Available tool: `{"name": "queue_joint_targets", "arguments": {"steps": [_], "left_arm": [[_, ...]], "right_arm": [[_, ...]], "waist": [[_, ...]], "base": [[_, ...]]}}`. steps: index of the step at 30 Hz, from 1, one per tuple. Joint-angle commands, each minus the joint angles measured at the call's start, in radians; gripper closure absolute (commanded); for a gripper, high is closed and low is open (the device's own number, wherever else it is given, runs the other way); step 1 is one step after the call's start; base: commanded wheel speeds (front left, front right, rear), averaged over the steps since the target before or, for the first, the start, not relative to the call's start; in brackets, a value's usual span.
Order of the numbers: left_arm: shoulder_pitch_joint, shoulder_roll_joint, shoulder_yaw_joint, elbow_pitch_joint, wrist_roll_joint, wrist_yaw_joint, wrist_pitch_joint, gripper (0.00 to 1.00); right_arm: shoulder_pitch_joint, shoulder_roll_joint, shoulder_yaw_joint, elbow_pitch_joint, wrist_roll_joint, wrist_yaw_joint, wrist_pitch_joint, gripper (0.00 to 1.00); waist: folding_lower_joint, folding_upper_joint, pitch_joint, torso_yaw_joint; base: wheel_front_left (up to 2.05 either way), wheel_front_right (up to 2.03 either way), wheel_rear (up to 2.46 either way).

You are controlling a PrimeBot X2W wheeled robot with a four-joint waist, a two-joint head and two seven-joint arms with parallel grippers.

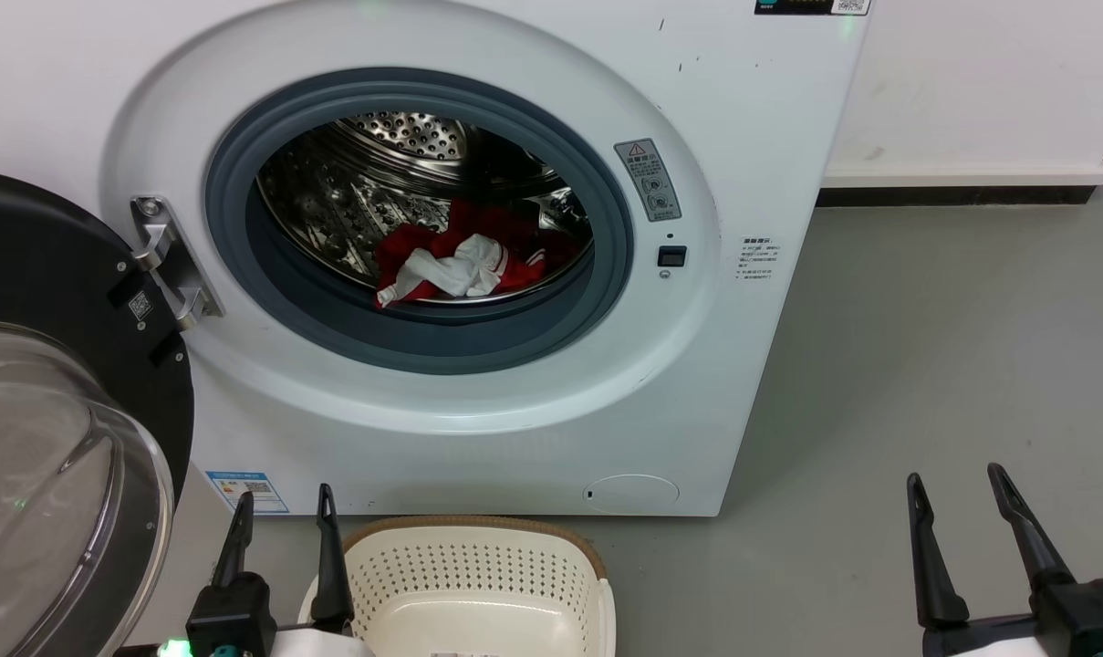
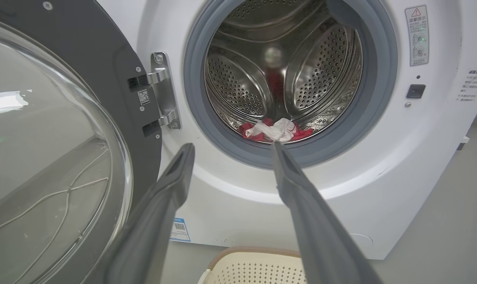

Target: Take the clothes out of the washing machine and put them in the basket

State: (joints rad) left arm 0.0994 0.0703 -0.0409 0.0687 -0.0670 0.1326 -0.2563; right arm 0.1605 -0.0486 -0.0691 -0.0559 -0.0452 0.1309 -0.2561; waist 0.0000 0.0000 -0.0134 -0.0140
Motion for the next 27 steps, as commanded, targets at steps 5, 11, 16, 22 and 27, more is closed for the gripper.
{"name": "queue_joint_targets", "arguments": {"steps": [5, 11, 16, 22, 27], "left_arm": [[0.013, -0.009, 0.013, 0.001, 0.016, -0.017, -0.011, 0.0], [0.014, -0.015, 0.027, 0.01, 0.009, -0.032, -0.01, 0.0], [0.014, -0.018, 0.032, 0.016, 0.013, -0.042, -0.01, 0.0], [0.014, -0.02, 0.032, 0.02, 0.02, -0.043, -0.01, 0.0], [0.01, -0.021, 0.029, 0.03, 0.009, -0.041, -0.01, 0.0]], "right_arm": [[0.015, -0.003, 0.0, 0.003, -0.019, 0.0, -0.01, 0.0], [0.017, -0.003, -0.004, 0.009, -0.002, 0.0, -0.01, 0.0], [0.018, -0.003, -0.006, 0.013, 0.008, 0.0, -0.01, 0.0], [0.02, -0.003, -0.005, 0.016, 0.011, 0.0, -0.01, 0.0], [0.017, -0.003, -0.006, 0.015, 0.01, 0.0, -0.01, 0.0]], "waist": [[0.0, 0.0, 0.0, -0.001], [0.0, 0.0, -0.001, 0.0], [0.0, 0.0, -0.003, 0.002], [0.0, 0.0, -0.004, 0.004], [0.0, 0.0, -0.002, 0.004]], "base": [[0.0, 0.0, 0.0], [0.0, 0.0, 0.0], [0.0, 0.0, 0.0], [0.0, 0.0, 0.0], [0.0, 0.0, 0.0]]}}
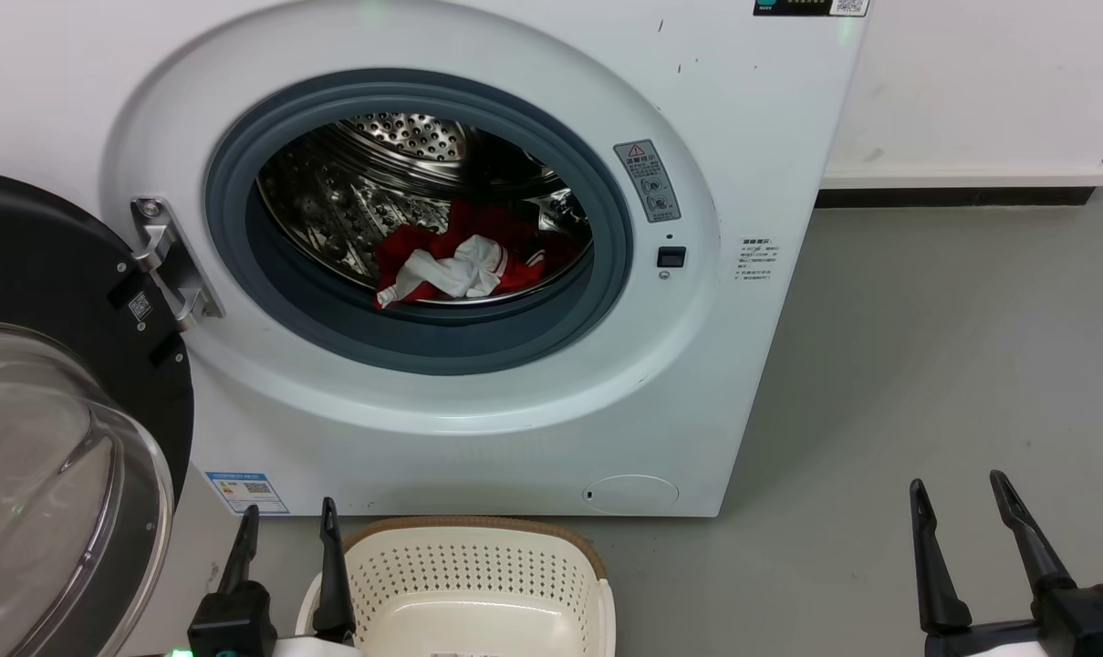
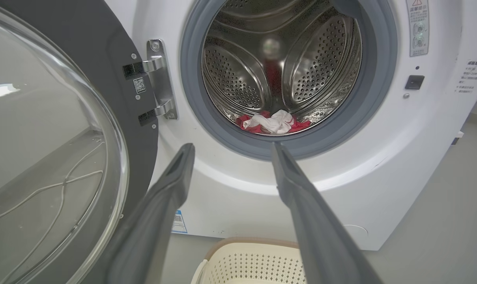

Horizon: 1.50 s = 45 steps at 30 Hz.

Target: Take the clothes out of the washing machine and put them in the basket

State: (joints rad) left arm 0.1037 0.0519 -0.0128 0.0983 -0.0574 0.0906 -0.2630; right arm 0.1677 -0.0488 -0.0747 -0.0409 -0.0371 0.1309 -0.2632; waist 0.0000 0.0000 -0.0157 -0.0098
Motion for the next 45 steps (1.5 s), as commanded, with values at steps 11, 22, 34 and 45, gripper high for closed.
{"name": "queue_joint_targets", "arguments": {"steps": [11, 22, 34, 45], "left_arm": [[-0.229, 0.011, -0.053, 0.228, 0.032, -0.051, -0.002, 0.0], [-0.76, 0.112, -0.092, 0.671, 0.086, -0.125, 0.011, 0.0], [-1.235, 0.195, -0.16, 1.0, 0.075, -0.215, 0.223, 0.0], [-1.466, 0.28, -0.227, 1.125, 0.001, -0.22, 0.422, 0.0]], "right_arm": [[-0.033, -0.003, 0.024, -0.008, -0.004, 0.0, -0.002, 0.0], [-0.136, -0.002, 0.042, -0.009, 0.021, 0.0, -0.002, 0.0], [-0.252, -0.001, 0.078, -0.011, 0.068, 0.0, -0.002, 0.0], [-0.319, -0.001, 0.151, -0.023, 0.115, 0.0, -0.002, 0.0]], "waist": [[0.0, 0.0, 0.065, -0.031], [0.0, 0.0, 0.257, -0.129], [0.0, 0.0, 0.452, -0.225], [0.0, 0.0, 0.607, -0.303]], "base": [[0.0, 0.0, 0.0], [0.0, 0.0, 0.0], [0.0, 0.0, 0.0], [0.0, 0.0, 0.0]]}}
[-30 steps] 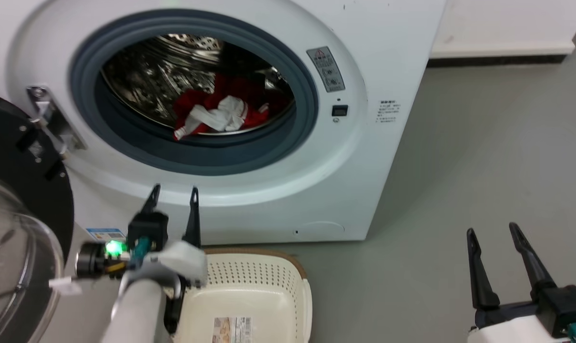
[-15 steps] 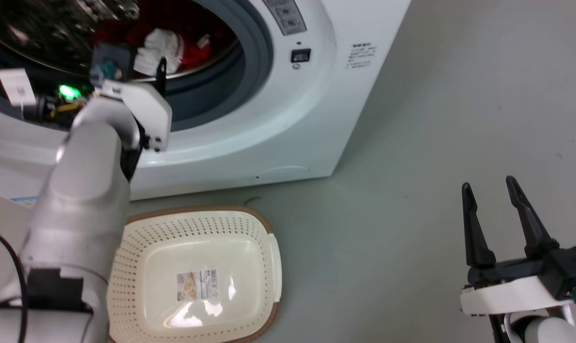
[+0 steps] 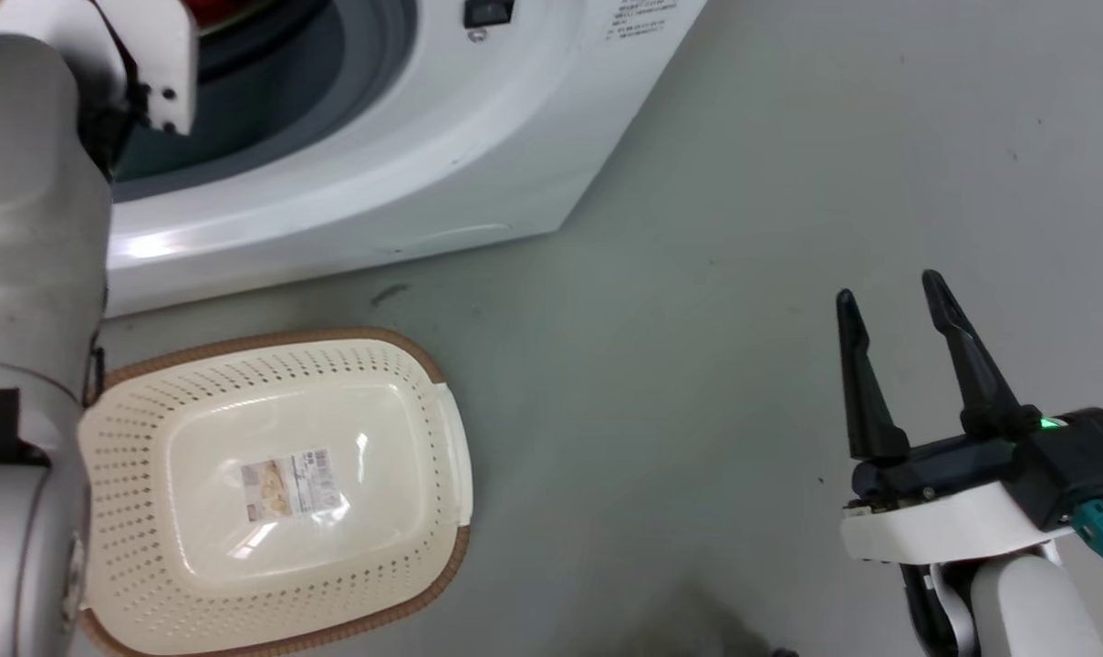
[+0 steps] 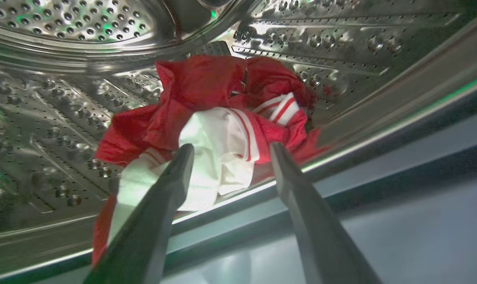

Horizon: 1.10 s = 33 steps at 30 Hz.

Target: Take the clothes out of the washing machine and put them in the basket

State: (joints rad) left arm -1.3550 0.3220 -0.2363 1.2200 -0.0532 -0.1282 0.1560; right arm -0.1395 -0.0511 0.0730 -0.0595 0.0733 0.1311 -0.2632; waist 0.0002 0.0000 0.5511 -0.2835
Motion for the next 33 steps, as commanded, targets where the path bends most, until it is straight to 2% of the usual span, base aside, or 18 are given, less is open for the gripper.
{"name": "queue_joint_targets", "arguments": {"steps": [1, 10, 20, 21, 26, 33], "left_arm": [[-0.027, 0.018, -0.009, 0.007, -0.01, -0.001, 0.021, 0.0], [-0.131, 0.077, -0.068, 0.031, -0.074, -0.001, 0.165, 0.0], [-0.124, 0.105, -0.119, 0.043, -0.093, -0.002, 0.175, 0.0], [-0.131, 0.106, -0.137, 0.036, -0.104, -0.002, 0.162, 1.0], [-0.148, 0.107, -0.155, 0.016, -0.124, -0.001, 0.116, 1.0], [-0.081, 0.071, -0.181, -0.009, -0.15, -0.001, -0.046, 1.0]], "right_arm": [[-0.016, 0.002, 0.016, -0.007, 0.008, -0.001, -0.002, 0.0], [-0.042, 0.001, 0.061, -0.02, 0.041, -0.001, -0.002, 0.0], [-0.057, 0.001, 0.048, -0.016, 0.051, -0.001, -0.002, 0.0], [-0.059, 0.001, 0.043, -0.013, 0.052, -0.001, -0.002, 0.0], [-0.055, 0.001, 0.042, -0.01, 0.047, -0.001, -0.002, 0.0], [-0.015, 0.001, -0.011, 0.015, 0.056, -0.001, -0.002, 0.0]], "waist": [[-0.0002, 0.0, 0.053, -0.034], [-0.0002, 0.0, 0.141, -0.062], [-0.0002, 0.0, 0.168, -0.069], [-0.0002, 0.0, 0.166, -0.068], [-0.0002, 0.0, 0.152, -0.06], [-0.0002, 0.0, 0.066, -0.008]], "base": [[0.0, 0.0, 0.0], [0.0, 0.0, 0.0], [0.0, 0.0, 0.0], [0.0, 0.0, 0.0], [0.0, 0.0, 0.0], [0.0, 0.0, 0.0]]}}
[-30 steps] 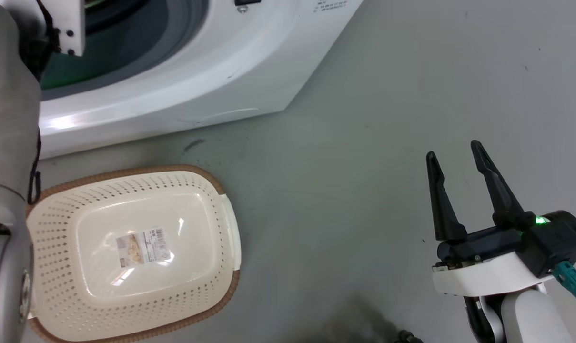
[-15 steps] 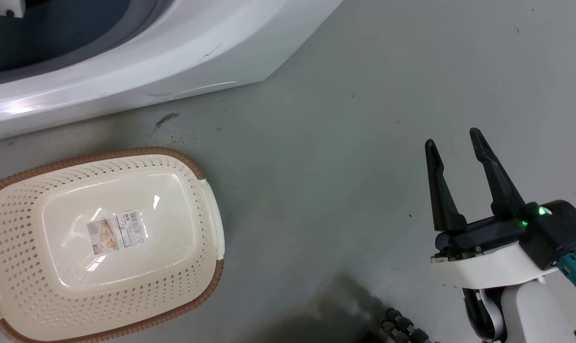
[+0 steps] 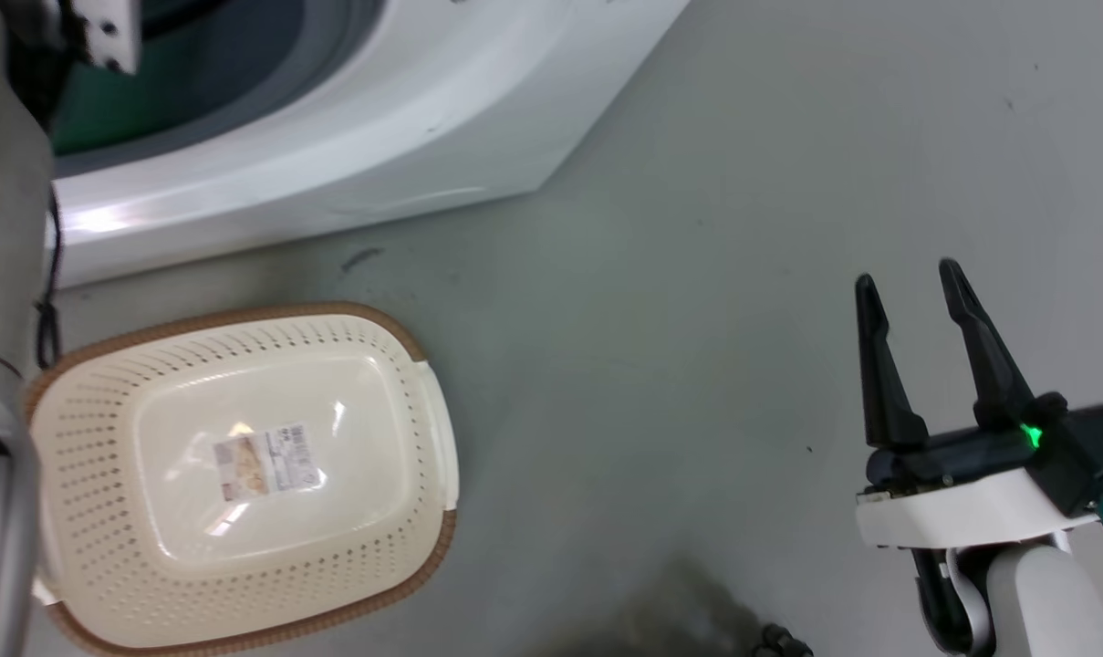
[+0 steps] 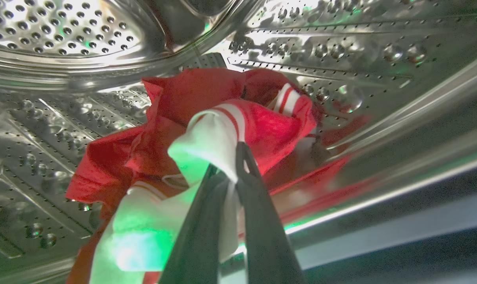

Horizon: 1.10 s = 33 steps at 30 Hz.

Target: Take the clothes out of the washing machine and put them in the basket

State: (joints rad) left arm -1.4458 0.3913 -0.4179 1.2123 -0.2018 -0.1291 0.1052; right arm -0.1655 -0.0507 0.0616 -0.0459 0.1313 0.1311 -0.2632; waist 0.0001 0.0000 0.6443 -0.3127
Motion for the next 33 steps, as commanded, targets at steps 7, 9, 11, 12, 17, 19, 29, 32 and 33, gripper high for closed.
{"name": "queue_joint_targets", "arguments": {"steps": [7, 9, 11, 12, 17, 19, 29, 32, 33], "left_arm": [[0.14, -0.065, -0.057, -0.032, -0.06, 0.001, -0.153, 1.0], [0.182, -0.08, -0.072, -0.042, -0.08, 0.0, -0.201, 1.0], [0.225, -0.098, -0.087, -0.052, -0.096, 0.0, -0.248, 1.0], [0.25, -0.105, -0.092, -0.056, -0.106, 0.0, -0.272, 1.0], [0.36, -0.124, -0.118, -0.091, -0.142, 0.001, -0.346, 1.0], [0.401, -0.128, -0.12, -0.119, -0.153, 0.0, -0.36, 1.0], [0.69, -0.091, -0.074, -0.455, -0.171, 0.046, -0.373, 1.0], [0.768, -0.064, -0.065, -0.581, -0.166, 0.071, -0.373, 1.0], [0.791, -0.054, -0.063, -0.622, -0.164, 0.081, -0.373, 1.0]], "right_arm": [[0.052, 0.0, -0.032, 0.024, -0.04, -0.001, -0.002, 0.0], [0.064, 0.0, -0.04, 0.029, -0.054, -0.001, -0.002, 0.0], [0.079, 0.0, -0.052, 0.037, -0.062, -0.001, -0.002, 0.0], [0.09, 0.0, -0.056, 0.037, -0.067, -0.001, -0.002, 0.0], [0.151, 0.0, -0.073, 0.053, -0.081, -0.001, -0.002, 0.0], [0.172, 0.0, -0.07, 0.059, -0.091, -0.001, -0.002, 0.0], [0.265, 0.0, -0.074, 0.084, -0.097, -0.001, -0.002, 0.0], [0.288, 0.0, -0.074, 0.09, -0.1, -0.001, -0.002, 0.0], [0.297, 0.0, -0.075, 0.091, -0.1, -0.001, -0.002, 0.0]], "waist": [[-0.0001, 0.0, -0.157, 0.101], [-0.0001, 0.0, -0.196, 0.123], [-0.0001, 0.0, -0.234, 0.143], [-0.0001, 0.0, -0.255, 0.154], [-0.0001, 0.0, -0.345, 0.206], [-0.0001, 0.0, -0.378, 0.225], [-0.0001, 0.0, -0.537, 0.293], [-0.0001, 0.0, -0.576, 0.305], [-0.0001, 0.0, -0.588, 0.308]], "base": [[0.0, 0.0, 0.0], [0.0, 0.0, 0.0], [0.0, 0.0, 0.0], [0.0, 0.0, 0.0], [0.0, 0.0, 0.0], [0.0, 0.0, 0.0], [0.0, 0.0, 0.0], [0.0, 0.0, 0.0], [0.0, 0.0, 0.0]]}}
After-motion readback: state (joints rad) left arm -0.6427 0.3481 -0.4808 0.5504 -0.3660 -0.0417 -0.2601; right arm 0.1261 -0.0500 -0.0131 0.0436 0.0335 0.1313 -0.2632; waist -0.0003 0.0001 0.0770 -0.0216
